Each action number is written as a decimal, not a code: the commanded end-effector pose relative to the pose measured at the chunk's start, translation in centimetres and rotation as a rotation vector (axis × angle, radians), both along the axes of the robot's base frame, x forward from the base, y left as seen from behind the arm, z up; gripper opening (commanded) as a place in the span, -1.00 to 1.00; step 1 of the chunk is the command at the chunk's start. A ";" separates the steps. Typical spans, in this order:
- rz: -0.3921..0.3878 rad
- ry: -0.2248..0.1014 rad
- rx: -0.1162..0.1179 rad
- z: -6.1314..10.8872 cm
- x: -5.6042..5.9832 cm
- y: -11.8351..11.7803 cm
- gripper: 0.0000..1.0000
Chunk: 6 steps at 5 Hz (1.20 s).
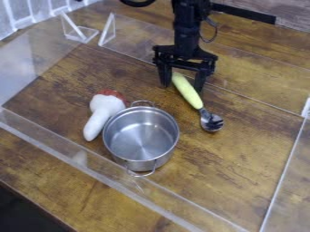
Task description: Move the green spoon to the left
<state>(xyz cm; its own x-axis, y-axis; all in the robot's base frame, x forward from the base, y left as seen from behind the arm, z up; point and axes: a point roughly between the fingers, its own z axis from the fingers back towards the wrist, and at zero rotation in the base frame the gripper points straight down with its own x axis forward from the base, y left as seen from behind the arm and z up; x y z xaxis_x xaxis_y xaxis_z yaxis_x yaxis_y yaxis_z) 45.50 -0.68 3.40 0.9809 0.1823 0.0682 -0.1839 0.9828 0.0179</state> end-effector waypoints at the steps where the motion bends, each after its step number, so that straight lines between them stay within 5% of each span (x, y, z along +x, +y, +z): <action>1: 0.024 -0.033 0.003 1.5 0.0 0.7 1.00; 4: 0.075 -0.017 -0.002 2.0 -0.3 2.2 1.00; 5: 0.064 0.009 0.001 2.3 0.3 1.2 -1.00; 6: 0.115 0.033 0.002 2.3 -0.2 2.0 -1.00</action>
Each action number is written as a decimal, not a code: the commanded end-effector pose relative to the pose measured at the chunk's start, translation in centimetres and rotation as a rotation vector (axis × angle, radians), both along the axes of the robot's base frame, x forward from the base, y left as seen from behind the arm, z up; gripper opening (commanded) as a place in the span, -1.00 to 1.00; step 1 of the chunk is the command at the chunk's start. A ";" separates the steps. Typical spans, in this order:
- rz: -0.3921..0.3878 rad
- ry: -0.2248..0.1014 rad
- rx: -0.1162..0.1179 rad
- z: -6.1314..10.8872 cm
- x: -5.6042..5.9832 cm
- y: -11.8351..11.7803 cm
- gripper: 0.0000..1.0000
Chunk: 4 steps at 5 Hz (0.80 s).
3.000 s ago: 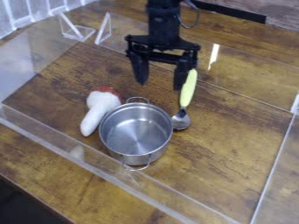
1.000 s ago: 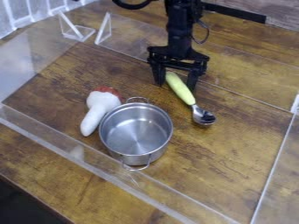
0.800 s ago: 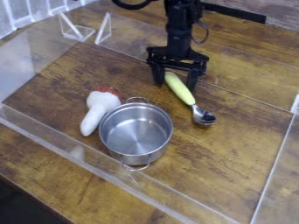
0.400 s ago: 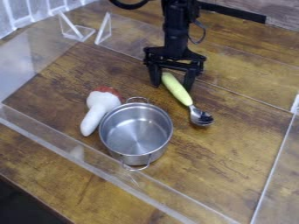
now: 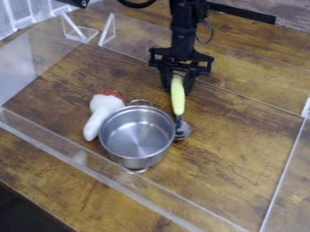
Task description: Move the green spoon to the left
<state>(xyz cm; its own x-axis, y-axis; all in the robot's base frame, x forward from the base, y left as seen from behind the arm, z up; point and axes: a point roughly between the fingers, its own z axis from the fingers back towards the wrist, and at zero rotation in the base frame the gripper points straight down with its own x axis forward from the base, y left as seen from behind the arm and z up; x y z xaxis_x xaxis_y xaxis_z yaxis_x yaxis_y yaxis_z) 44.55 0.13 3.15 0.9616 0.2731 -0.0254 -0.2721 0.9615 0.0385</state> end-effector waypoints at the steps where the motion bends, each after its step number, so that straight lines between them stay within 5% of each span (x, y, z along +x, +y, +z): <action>1: 0.083 -0.034 0.005 2.5 0.2 1.8 -1.00; 3: 0.092 0.011 -0.006 2.7 -1.0 0.5 -1.00; 4: 0.147 0.028 -0.015 3.1 -0.6 0.2 -1.00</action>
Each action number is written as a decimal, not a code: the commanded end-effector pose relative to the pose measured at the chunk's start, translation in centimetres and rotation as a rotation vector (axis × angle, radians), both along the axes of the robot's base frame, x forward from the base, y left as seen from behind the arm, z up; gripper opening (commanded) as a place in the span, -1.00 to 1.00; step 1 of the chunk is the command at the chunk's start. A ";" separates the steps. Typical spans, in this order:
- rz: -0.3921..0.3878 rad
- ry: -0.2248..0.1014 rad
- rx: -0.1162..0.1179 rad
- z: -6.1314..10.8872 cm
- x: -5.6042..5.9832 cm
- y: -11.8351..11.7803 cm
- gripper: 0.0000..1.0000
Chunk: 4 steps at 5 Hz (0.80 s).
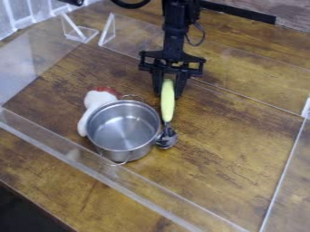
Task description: Move the green spoon to the left
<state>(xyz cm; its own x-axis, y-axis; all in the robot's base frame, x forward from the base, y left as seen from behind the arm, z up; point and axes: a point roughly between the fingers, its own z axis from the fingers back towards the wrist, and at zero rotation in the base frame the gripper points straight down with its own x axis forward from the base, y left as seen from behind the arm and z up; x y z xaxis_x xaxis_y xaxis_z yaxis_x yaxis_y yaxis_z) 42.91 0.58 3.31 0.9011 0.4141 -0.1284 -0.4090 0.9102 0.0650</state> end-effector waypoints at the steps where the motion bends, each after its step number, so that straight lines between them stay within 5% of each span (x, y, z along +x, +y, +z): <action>1: 0.048 -0.066 -0.010 2.7 1.5 -0.5 -1.00; 4: 0.223 -0.003 -0.033 2.4 0.8 -2.0 -1.00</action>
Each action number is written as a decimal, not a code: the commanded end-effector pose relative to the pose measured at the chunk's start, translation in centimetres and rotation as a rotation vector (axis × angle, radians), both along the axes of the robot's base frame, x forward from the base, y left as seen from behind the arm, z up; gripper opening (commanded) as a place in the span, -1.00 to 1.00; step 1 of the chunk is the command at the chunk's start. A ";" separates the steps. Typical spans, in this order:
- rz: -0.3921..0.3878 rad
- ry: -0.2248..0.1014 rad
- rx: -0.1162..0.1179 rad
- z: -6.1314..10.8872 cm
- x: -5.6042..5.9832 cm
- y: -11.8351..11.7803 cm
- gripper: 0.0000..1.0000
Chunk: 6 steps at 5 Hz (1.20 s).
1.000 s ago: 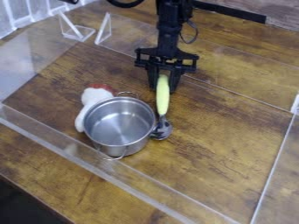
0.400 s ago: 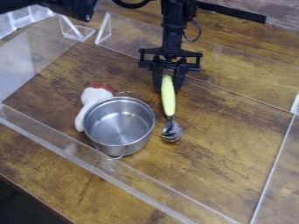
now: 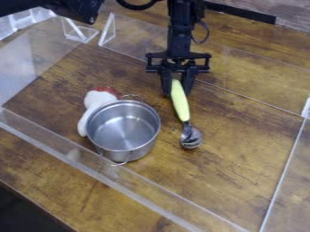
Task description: Move the green spoon to the left
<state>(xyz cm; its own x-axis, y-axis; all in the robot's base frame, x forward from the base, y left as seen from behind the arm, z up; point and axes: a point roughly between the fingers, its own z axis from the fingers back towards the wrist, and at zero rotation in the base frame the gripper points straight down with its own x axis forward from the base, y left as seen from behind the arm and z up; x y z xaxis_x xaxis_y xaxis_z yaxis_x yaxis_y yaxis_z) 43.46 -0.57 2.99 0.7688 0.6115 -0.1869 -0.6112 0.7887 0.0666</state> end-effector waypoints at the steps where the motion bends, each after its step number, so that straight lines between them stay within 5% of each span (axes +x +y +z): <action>1: -0.029 -0.035 0.002 2.8 0.0 -0.4 -1.00; 6: 0.012 0.039 -0.029 3.0 -1.0 -2.2 -1.00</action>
<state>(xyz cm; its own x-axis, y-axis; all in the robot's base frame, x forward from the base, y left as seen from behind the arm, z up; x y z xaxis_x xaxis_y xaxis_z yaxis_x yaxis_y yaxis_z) 41.85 -2.27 3.20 0.7270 0.6252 -0.2838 -0.6235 0.7743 0.1087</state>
